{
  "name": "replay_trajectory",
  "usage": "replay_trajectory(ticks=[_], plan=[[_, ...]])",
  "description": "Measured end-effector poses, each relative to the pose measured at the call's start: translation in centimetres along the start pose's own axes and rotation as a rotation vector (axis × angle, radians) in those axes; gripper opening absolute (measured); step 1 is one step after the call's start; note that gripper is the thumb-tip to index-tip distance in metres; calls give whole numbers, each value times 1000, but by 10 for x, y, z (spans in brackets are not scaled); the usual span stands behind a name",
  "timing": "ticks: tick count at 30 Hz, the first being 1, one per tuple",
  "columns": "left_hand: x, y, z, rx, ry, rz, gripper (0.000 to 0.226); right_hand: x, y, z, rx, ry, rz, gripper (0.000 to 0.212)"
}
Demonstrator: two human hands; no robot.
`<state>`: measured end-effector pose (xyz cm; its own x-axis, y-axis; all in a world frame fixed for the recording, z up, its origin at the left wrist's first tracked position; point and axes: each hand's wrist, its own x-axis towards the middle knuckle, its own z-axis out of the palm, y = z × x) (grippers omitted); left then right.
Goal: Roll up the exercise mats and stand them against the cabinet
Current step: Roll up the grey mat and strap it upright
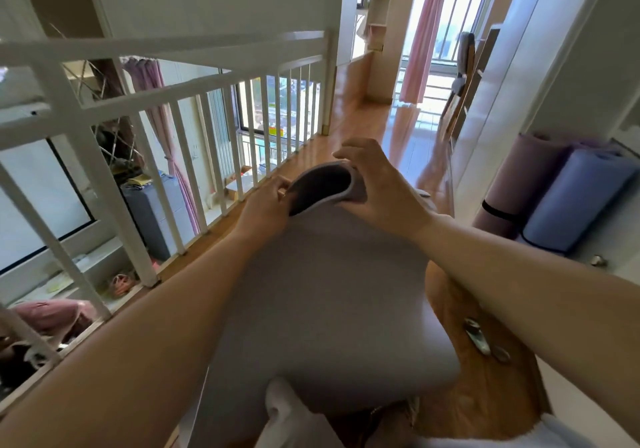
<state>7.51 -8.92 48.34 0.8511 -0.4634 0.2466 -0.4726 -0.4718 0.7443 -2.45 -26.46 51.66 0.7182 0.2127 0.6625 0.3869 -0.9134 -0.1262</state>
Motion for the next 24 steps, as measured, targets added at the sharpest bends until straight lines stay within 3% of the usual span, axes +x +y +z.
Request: replay_trajectory(ticks=[6, 9, 10, 12, 14, 16, 20, 24], plan=[[-26, 20, -20, -188, 12, 80, 11, -29, 28, -15, 32, -139, 256, 98], [-35, 23, -25, -253, 46, 65, 11, -39, 33, -28, -49, -292, 416, 108], [-36, 22, -25, -270, 45, 54, 11, -40, 32, -32, -92, -359, 463, 100], [-36, 18, -22, -295, 25, 28, 11, -35, 35, -35, -156, -422, 515, 59], [-32, 15, -21, -330, 20, -4, 10, -21, 32, -39, -219, -365, 507, 20], [-22, 16, -23, -449, 58, -53, 13, -2, 27, -40, -309, -267, 442, 5], [-2, 32, -42, -862, 51, -188, 32, 38, 21, -43, -546, -26, 214, 25], [0, 50, -60, -1045, 108, -284, 56, 59, 9, -50, -671, 109, 147, 35]])
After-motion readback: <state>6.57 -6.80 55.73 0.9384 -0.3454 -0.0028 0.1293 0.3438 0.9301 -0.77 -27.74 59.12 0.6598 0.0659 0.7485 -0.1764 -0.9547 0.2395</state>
